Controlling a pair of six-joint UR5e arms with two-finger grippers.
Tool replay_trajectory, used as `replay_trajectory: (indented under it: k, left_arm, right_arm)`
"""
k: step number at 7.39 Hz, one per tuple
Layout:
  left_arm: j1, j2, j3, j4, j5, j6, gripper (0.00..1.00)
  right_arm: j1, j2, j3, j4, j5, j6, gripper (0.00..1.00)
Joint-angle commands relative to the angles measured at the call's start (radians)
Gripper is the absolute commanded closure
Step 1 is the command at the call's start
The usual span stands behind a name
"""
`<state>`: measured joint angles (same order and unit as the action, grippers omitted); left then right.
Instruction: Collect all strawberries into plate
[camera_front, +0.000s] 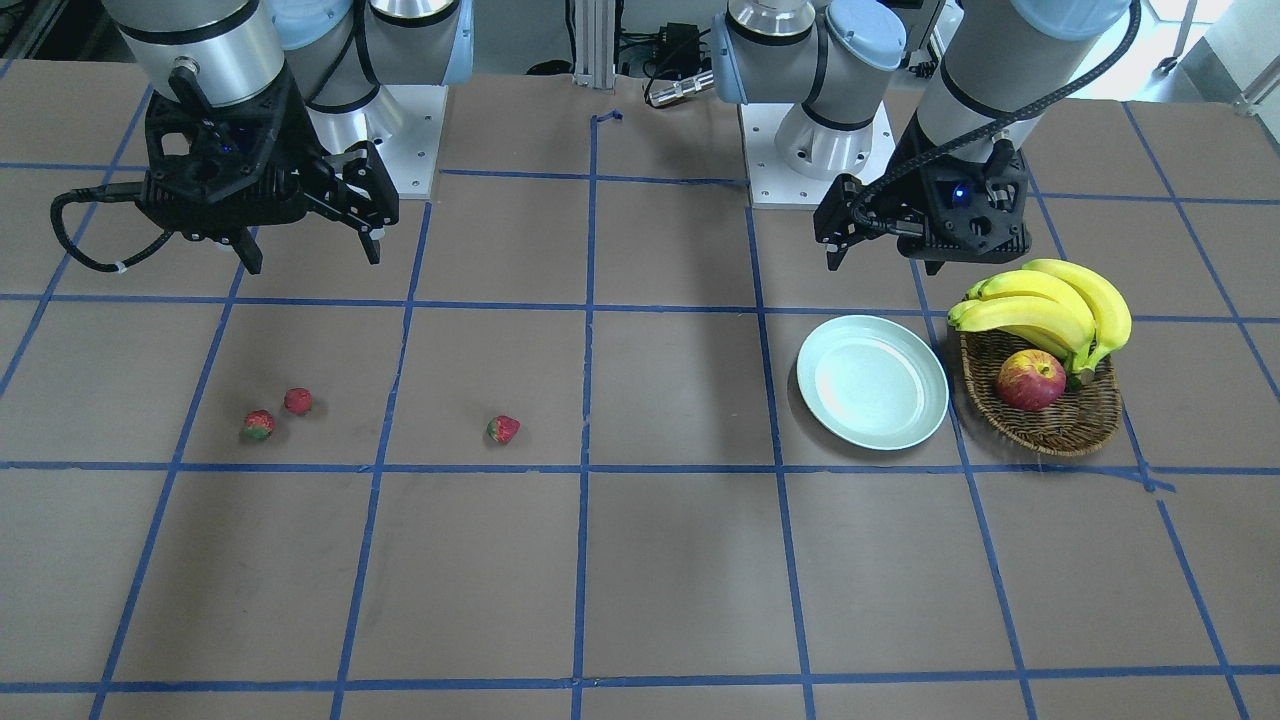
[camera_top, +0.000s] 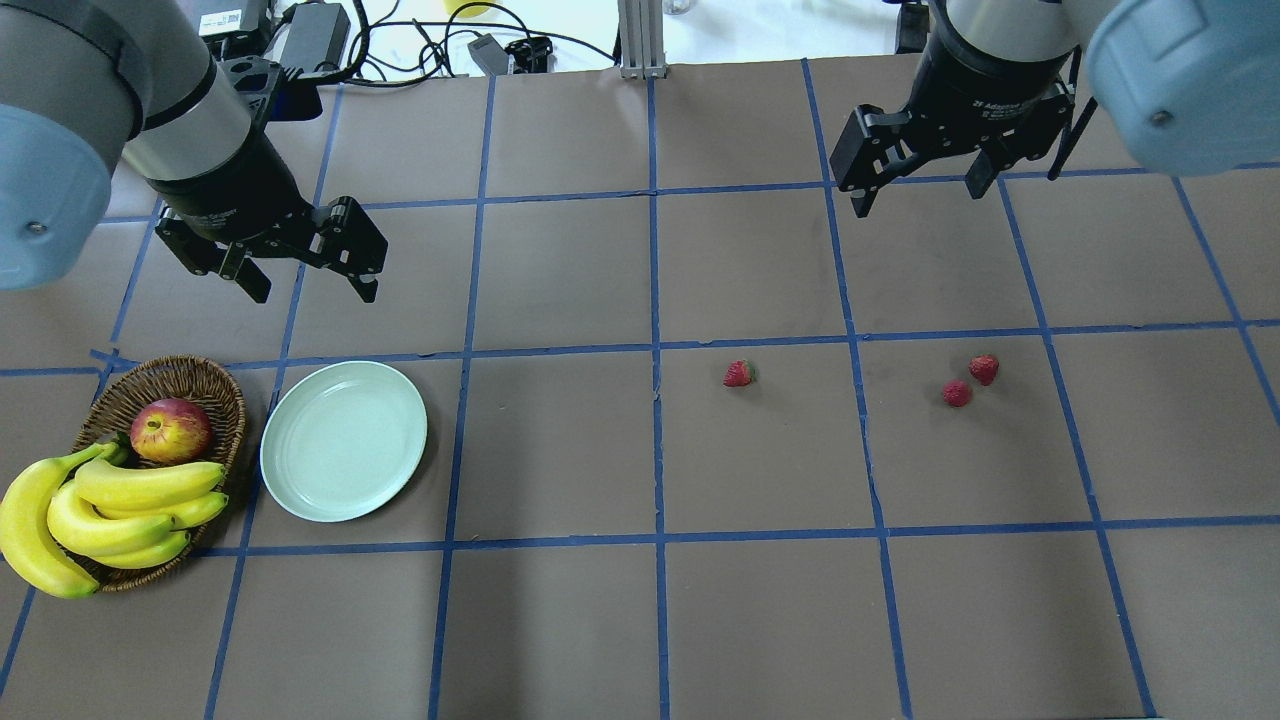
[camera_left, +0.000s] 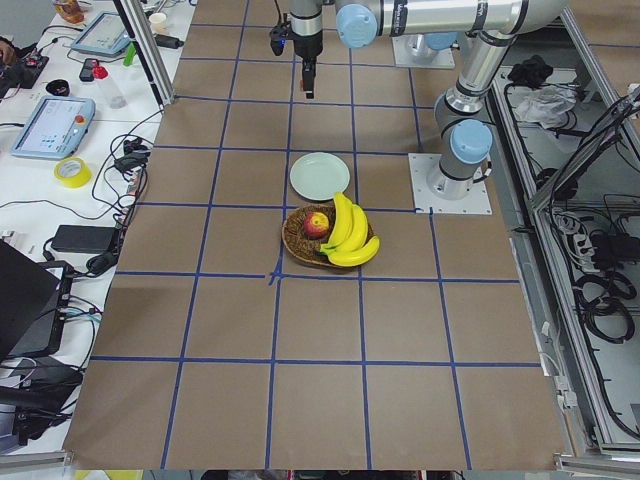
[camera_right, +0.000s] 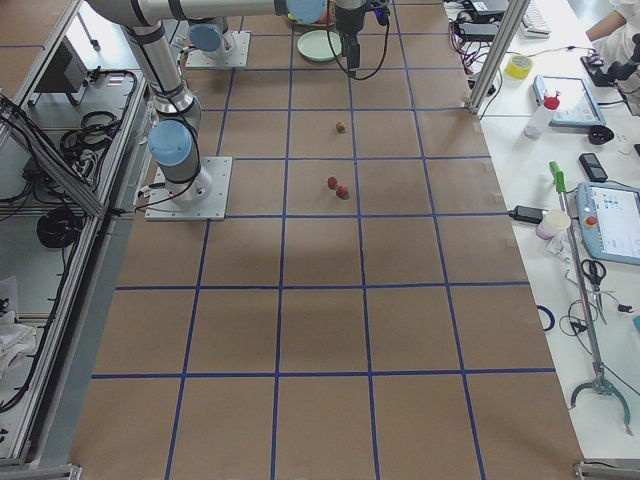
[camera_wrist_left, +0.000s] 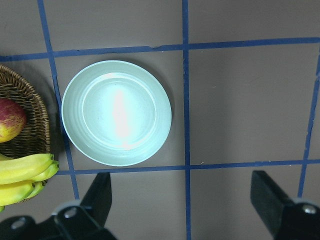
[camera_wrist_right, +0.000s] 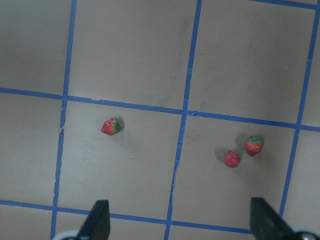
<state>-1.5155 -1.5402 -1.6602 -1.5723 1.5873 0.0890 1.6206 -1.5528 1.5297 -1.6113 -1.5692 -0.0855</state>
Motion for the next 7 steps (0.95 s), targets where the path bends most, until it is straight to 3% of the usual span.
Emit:
replay_trajectory:
  k: [1, 7]
  left_arm:
    - [-0.002, 0.0, -0.003, 0.0, 0.002, 0.0, 0.0]
    - [0.0, -0.001, -0.004, 0.0, 0.0, 0.0, 0.0]
  right_arm:
    - [-0.002, 0.002, 0.001, -0.01, 0.0, 0.006, 0.0]
    - [0.005, 0.019, 0.007, -0.01, 0.005, 0.007, 0.0]
